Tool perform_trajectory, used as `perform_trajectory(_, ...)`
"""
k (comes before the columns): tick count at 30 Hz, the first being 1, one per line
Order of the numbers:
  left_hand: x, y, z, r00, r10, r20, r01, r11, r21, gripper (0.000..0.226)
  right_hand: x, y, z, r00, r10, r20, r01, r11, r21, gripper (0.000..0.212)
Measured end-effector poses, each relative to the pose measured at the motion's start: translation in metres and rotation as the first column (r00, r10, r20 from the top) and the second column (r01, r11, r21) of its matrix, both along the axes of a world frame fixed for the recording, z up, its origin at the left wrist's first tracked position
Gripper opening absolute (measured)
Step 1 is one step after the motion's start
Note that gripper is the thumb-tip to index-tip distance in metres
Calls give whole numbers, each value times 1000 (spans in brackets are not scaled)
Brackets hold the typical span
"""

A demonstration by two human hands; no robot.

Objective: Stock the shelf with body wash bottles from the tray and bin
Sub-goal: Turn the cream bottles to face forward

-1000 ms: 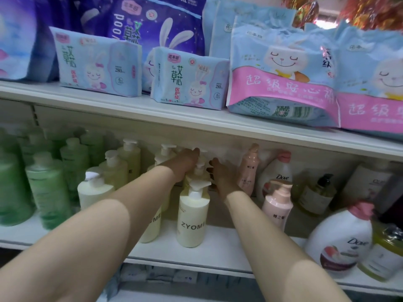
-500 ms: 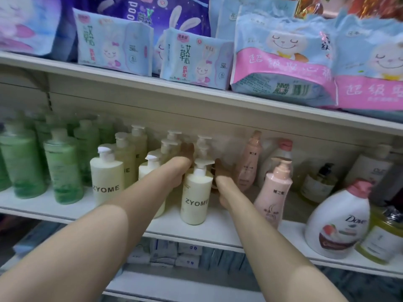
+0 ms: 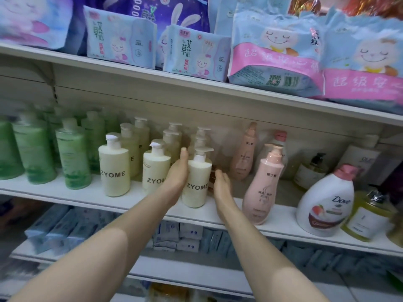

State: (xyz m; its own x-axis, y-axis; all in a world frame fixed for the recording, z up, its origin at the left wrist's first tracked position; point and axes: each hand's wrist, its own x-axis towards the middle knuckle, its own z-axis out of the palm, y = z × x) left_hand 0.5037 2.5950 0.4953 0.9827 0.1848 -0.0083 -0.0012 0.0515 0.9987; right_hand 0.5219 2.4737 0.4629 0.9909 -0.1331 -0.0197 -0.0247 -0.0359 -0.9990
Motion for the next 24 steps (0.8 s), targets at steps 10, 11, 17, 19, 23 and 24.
perform_trajectory(10, -38, 15, -63, 977, -146, 153, 73, 912, 405, 43, -29, -5, -27, 963, 264, 48, -237, 920, -311, 70)
perform_trajectory(11, -37, 15, -64, 979, -139, 150, 65, 907, 417, 45, -29, -6, -27, 961, 275, 41, -247, 913, -326, 73)
perform_trajectory(17, -40, 19, -66, 981, -128, 146, 64, 924, 378, 48, -32, -10, -28, 941, 332, 61, -293, 893, -342, 79)
perform_trajectory(19, -41, 21, -66, 982, -125, 139, 67, 929, 363, 49, -32, -9, -30, 938, 339, 75, -291, 886, -360, 82)
perform_trajectory(23, -42, 22, -66, 983, -120, 139, 61, 928, 367, 49, -31, -8, -34, 938, 332, 99, -272, 884, -381, 81)
perform_trajectory(24, -42, 21, -66, 983, -117, 141, 57, 928, 368, 49, -31, -8, -35, 937, 333, 104, -271, 883, -383, 81)
